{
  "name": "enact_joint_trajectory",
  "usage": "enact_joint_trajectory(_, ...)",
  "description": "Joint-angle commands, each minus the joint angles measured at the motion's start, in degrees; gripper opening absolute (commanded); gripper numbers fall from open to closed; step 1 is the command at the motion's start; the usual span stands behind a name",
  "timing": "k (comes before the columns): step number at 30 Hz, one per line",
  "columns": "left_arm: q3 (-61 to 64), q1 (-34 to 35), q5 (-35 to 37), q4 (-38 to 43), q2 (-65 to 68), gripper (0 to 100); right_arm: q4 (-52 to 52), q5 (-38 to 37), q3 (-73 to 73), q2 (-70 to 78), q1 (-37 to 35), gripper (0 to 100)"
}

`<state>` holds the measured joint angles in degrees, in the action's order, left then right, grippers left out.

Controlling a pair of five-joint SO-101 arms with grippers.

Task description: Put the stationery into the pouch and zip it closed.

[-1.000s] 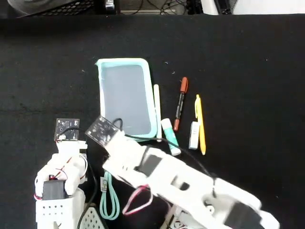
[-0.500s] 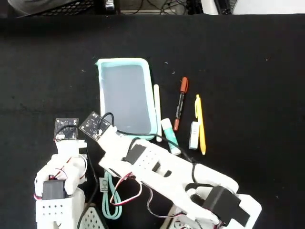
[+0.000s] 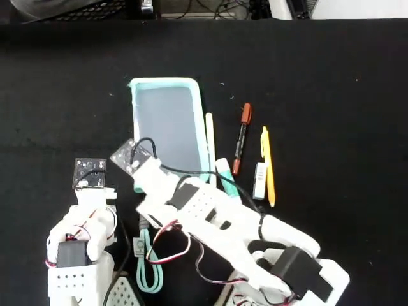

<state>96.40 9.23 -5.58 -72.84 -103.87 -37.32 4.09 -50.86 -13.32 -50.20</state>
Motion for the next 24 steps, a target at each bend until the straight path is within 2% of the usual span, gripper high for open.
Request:
enact_joint_trajectory(1, 0.9, 0.0, 0.2, -0.1, -0.5, 3, 0.2, 6.2, 3.5, 0.0, -1.8, 16.2)
enact_joint_trajectory(6, 0.9, 0.6, 0.0, -0.1, -0.5, 3, 0.1, 10.5, 3.1, 0.1, -2.5, 16.2)
enact_joint_trajectory(8, 0.5, 3.5, -0.2, -0.2, -0.5, 3, 0.1, 11.7, 3.1, 0.1, -2.5, 16.2)
enact_joint_trajectory(14, -1.3, 29.1, 0.2, -0.6, -0.5, 3, 0.3, 12.0, 3.0, 0.1, -2.5, 16.3)
enact_joint_trajectory(16, -0.6, 33.6, 0.1, 3.3, -0.6, 3, 0.4, 12.0, 3.0, 0.2, -2.5, 16.3)
enact_joint_trajectory(18, 1.0, 33.7, 0.3, 6.2, -0.5, 3, 0.4, 12.0, 3.4, 0.8, -2.5, 16.3)
enact_joint_trajectory(22, 0.9, 31.9, 0.3, 6.2, -0.5, 3, 3.3, 12.0, 4.0, 7.0, -2.5, 16.3)
enact_joint_trajectory(24, 0.9, 31.9, 0.3, 6.2, -0.5, 3, 1.4, 12.6, 7.3, 9.6, -2.5, 16.3)
